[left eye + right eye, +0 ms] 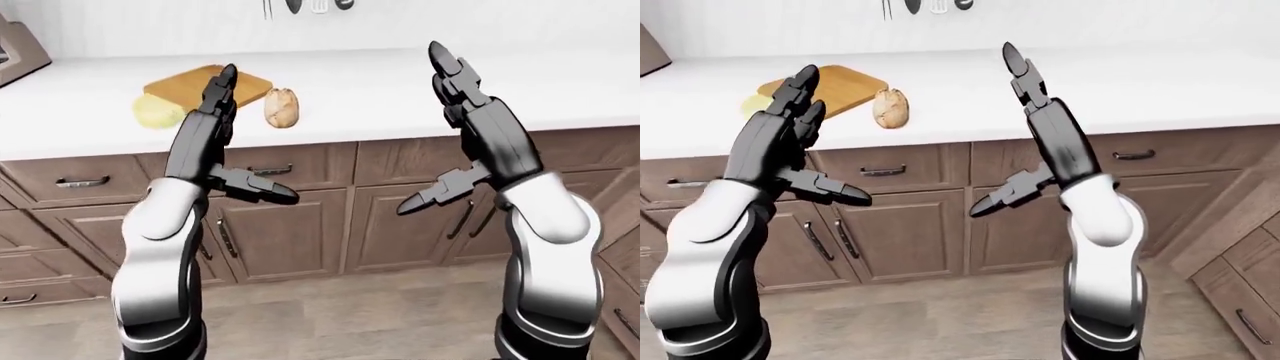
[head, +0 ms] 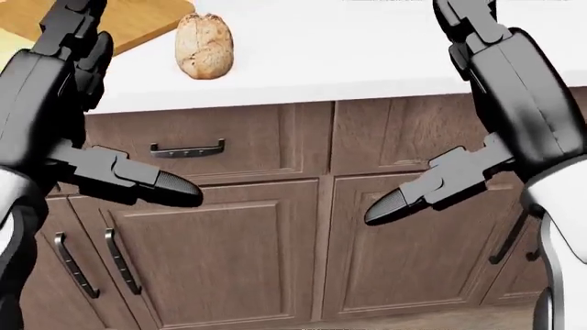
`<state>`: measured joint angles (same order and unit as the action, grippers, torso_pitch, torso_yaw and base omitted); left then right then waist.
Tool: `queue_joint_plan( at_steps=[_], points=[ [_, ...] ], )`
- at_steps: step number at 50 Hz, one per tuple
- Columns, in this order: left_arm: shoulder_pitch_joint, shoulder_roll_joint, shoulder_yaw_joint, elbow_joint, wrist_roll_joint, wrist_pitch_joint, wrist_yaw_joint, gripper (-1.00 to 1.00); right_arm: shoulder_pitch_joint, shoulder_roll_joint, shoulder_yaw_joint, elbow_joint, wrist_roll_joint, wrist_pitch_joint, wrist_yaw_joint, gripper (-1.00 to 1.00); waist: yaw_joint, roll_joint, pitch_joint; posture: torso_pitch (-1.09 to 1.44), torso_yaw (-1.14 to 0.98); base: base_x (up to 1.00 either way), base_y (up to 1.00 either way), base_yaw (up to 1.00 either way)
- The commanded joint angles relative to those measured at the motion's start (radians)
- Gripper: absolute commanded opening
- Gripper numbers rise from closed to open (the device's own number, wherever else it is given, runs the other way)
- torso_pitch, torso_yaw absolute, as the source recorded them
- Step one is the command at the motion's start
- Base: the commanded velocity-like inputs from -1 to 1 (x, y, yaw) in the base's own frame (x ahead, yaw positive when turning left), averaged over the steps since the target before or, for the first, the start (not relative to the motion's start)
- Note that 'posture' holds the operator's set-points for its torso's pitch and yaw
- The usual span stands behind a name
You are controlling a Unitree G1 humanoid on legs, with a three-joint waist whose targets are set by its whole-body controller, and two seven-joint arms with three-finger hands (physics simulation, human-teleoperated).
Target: Place the bread and cheese on the cutting board.
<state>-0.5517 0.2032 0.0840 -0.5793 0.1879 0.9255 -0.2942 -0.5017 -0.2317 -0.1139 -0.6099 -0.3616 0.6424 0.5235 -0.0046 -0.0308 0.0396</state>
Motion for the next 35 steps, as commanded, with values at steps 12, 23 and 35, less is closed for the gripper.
queue_joint_plan(
  at_steps=[12, 23, 35],
  points=[
    [-0.024, 0.009, 0.023, -0.033, 0.015, -0.038, 0.016, 1.0, -0.027, 0.001, 0.007, -0.037, 0.001, -0.034, -0.005, 1.0, 0.009, 0.093, -0.024, 0.0, 0.0, 0.13, 0.0, 0.0],
    [-0.017, 0.004, 0.019, -0.035, 0.016, -0.04, 0.016, 1.0, -0.017, 0.004, 0.009, -0.04, -0.001, -0.042, -0.002, 1.0, 0.012, -0.025, -0.02, 0.0, 0.0, 0.13, 0.0, 0.0],
    [-0.014, 0.003, 0.02, -0.03, 0.016, -0.047, 0.017, 1.0, -0.017, 0.007, 0.01, -0.04, -0.004, -0.043, -0.001, 1.0, 0.008, 0.082, -0.02, 0.0, 0.0, 0.13, 0.0, 0.0]
  ],
)
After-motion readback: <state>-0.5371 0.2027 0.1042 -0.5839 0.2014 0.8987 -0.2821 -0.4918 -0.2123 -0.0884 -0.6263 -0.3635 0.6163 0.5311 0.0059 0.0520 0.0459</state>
